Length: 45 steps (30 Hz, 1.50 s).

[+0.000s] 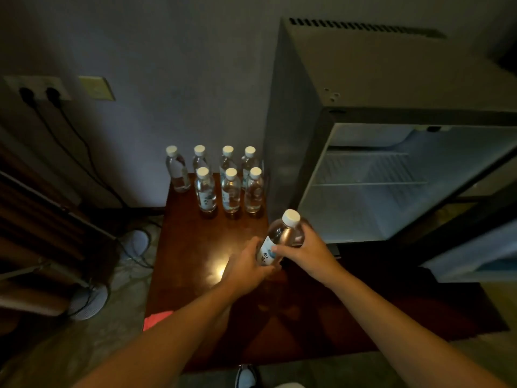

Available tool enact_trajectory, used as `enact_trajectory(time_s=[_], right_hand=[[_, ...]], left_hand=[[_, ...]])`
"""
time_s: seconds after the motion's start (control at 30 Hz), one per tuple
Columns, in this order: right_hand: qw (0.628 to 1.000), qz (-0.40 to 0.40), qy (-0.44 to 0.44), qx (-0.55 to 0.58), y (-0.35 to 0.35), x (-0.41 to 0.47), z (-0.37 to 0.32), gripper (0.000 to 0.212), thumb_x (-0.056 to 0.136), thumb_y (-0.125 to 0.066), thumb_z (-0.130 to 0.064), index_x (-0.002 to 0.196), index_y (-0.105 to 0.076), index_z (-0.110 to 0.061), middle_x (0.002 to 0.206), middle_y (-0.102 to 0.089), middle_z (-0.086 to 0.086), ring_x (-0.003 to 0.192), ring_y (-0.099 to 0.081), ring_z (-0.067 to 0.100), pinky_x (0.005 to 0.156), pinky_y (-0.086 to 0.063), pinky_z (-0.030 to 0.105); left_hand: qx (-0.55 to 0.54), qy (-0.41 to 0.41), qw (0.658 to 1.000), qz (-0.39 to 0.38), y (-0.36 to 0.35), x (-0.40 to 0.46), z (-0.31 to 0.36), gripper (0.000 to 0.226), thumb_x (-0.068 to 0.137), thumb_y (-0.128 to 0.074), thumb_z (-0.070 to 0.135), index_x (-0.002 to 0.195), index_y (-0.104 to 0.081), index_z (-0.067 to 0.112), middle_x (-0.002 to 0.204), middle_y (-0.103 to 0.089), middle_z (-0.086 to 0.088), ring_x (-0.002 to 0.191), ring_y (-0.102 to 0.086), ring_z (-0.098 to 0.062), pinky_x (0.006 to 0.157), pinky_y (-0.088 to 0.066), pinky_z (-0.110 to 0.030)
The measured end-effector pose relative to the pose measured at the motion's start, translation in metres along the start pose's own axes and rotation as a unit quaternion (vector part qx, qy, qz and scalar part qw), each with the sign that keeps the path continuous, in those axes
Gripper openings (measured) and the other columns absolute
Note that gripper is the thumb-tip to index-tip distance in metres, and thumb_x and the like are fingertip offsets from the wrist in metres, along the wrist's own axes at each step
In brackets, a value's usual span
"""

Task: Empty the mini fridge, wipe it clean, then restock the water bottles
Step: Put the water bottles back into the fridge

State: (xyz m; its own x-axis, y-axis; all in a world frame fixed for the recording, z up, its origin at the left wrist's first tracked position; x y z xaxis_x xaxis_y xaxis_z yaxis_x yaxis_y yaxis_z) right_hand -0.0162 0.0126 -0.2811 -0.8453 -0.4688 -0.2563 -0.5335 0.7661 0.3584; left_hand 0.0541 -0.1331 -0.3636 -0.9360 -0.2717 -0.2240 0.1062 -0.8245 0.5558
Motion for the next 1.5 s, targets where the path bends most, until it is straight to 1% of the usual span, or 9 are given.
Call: enact_trajectory(time_s=[0.13, 0.23, 0.37, 0.57, 0.73, 0.97, 1.17, 1.27, 1.5], right_hand=[[0.999, 0.023, -0.036, 0.031, 0.011, -0.006, 0.029, 0.067, 0.058, -0.086, -0.044, 0.117, -0.056, -0.038, 0.113, -0.068, -0.007, 0.104, -0.066, 0.012, 0.093, -0.054, 0.04], [0.995, 0.042, -0.047, 0.072, 0.024, -0.007, 0.037, 0.055, 0.062, -0.087, -0.034, 0.109, -0.06, -0.04, 0.111, -0.07, -0.005, 0.104, -0.068, 0.016, 0.091, -0.055, 0.049], [0.995, 0.05, -0.04, 0.073, 0.036, -0.006, 0.045, 0.051, 0.074, -0.082, -0.012, 0.115, -0.058, -0.03, 0.112, -0.069, -0.004, 0.106, -0.066, 0.014, 0.094, -0.055, 0.044], [0.995, 0.081, -0.039, 0.045, 0.049, 0.008, 0.061, 0.057, 0.075, -0.082, -0.013, 0.124, -0.054, -0.022, 0.115, -0.063, -0.007, 0.111, -0.059, 0.013, 0.091, -0.048, 0.027], [0.998, 0.046, -0.052, 0.008, 0.058, 0.044, 0.063, 0.06, 0.077, -0.081, -0.012, 0.126, -0.05, -0.024, 0.117, -0.059, -0.006, 0.111, -0.058, 0.018, 0.091, -0.048, 0.032], [0.997, 0.041, -0.056, -0.043, 0.055, 0.07, 0.078, 0.063, 0.075, -0.082, -0.021, 0.128, -0.049, -0.027, 0.123, -0.06, -0.004, 0.114, -0.058, 0.021, 0.095, -0.049, 0.04], [0.999, -0.001, -0.017, -0.048, 0.052, 0.086, 0.087, 0.047, 0.08, -0.077, -0.022, 0.113, -0.047, -0.038, 0.11, -0.055, -0.015, 0.109, -0.053, 0.012, 0.092, -0.044, 0.033], [0.999, -0.009, 0.018, -0.05, 0.053, 0.091, 0.088, 0.051, 0.078, -0.078, -0.021, 0.117, -0.049, -0.038, 0.116, -0.06, -0.013, 0.113, -0.057, 0.013, 0.096, -0.047, 0.037], [0.993, -0.002, 0.076, -0.085, 0.054, 0.097, 0.097, 0.058, 0.083, -0.075, -0.025, 0.133, -0.046, -0.03, 0.13, -0.056, -0.008, 0.116, -0.051, 0.006, 0.091, -0.038, 0.023]], left_hand=[[0.009, -0.03, 0.999, -0.011, -0.02, 0.007, 0.019, 0.058, 0.064, -0.074, 0.062, 0.112, -0.048, 0.044, 0.104, -0.062, 0.017, 0.09, -0.063, 0.0, 0.074, -0.06, -0.033], [0.017, -0.027, 0.999, -0.04, -0.028, 0.01, 0.025, 0.062, 0.068, -0.083, 0.047, 0.12, -0.049, 0.04, 0.112, -0.06, 0.016, 0.097, -0.063, -0.005, 0.077, -0.06, -0.029], [0.058, -0.041, 0.994, -0.081, -0.031, 0.018, 0.028, 0.069, 0.075, -0.084, 0.031, 0.133, -0.047, 0.033, 0.128, -0.055, 0.009, 0.114, -0.058, -0.01, 0.087, -0.057, -0.026], [0.129, -0.014, 0.991, -0.019, -0.011, 0.025, 0.027, 0.052, 0.09, -0.068, 0.039, 0.137, -0.047, 0.032, 0.132, -0.056, 0.008, 0.111, -0.056, -0.008, 0.085, -0.049, -0.024], [0.145, 0.023, 0.988, 0.047, 0.008, 0.039, 0.042, 0.044, 0.092, -0.064, 0.045, 0.133, -0.051, 0.032, 0.128, -0.059, 0.008, 0.108, -0.058, -0.008, 0.085, -0.05, -0.026], [0.133, 0.0, 0.99, 0.055, 0.008, 0.051, 0.057, 0.044, 0.093, -0.061, 0.049, 0.133, -0.053, 0.032, 0.125, -0.061, 0.007, 0.106, -0.06, -0.009, 0.09, -0.055, -0.035], [0.123, 0.016, 0.99, 0.066, 0.006, 0.057, 0.066, 0.044, 0.094, -0.063, 0.044, 0.135, -0.053, 0.03, 0.123, -0.062, 0.007, 0.105, -0.06, -0.009, 0.09, -0.055, -0.036], [0.116, 0.024, 0.991, 0.07, 0.004, 0.058, 0.065, 0.042, 0.094, -0.063, 0.042, 0.133, -0.054, 0.028, 0.121, -0.063, 0.005, 0.103, -0.061, -0.008, 0.09, -0.056, -0.037], [0.069, 0.028, 0.995, 0.068, -0.001, 0.059, 0.068, 0.034, 0.094, -0.057, 0.05, 0.119, -0.061, 0.029, 0.112, -0.066, 0.012, 0.099, -0.063, -0.003, 0.087, -0.057, -0.037]])
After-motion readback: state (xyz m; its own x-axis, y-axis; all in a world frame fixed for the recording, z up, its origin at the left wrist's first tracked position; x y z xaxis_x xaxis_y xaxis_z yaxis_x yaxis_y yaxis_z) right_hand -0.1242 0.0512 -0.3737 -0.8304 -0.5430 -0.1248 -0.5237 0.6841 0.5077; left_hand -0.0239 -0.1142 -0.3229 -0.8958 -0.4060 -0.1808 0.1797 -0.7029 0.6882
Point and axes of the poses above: each hand's wrist, its own x-axis towards the middle knuckle, its own y-axis out of the back of the hand, z = x × y, the point moved 3 cm from there along x, towards the middle knuckle
